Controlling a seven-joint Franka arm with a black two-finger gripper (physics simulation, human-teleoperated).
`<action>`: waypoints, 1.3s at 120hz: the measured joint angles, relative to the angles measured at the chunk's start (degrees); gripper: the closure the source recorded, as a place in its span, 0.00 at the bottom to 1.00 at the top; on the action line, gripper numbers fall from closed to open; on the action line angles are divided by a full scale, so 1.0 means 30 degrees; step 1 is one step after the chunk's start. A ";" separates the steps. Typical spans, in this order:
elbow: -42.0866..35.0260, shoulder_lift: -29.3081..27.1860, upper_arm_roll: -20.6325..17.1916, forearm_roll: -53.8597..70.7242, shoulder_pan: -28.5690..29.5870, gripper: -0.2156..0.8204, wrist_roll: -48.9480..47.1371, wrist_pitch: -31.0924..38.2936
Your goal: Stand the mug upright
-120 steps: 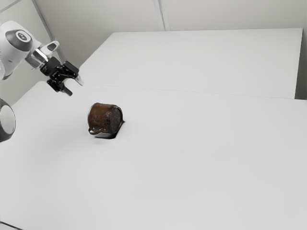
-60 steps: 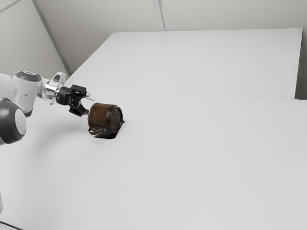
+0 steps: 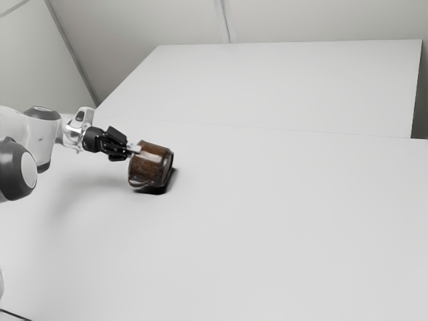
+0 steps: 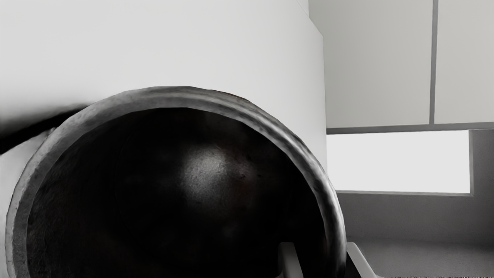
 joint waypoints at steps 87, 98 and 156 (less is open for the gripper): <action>-0.2760 -0.8050 -0.1663 1.2720 -0.3810 0.96 -0.0891 0.3973; -0.4897 -0.9500 -0.2376 1.5950 -0.4513 0.96 -0.2176 0.5579; -1.0812 -1.0977 -0.4444 2.3127 -0.5007 0.96 -0.9202 1.2800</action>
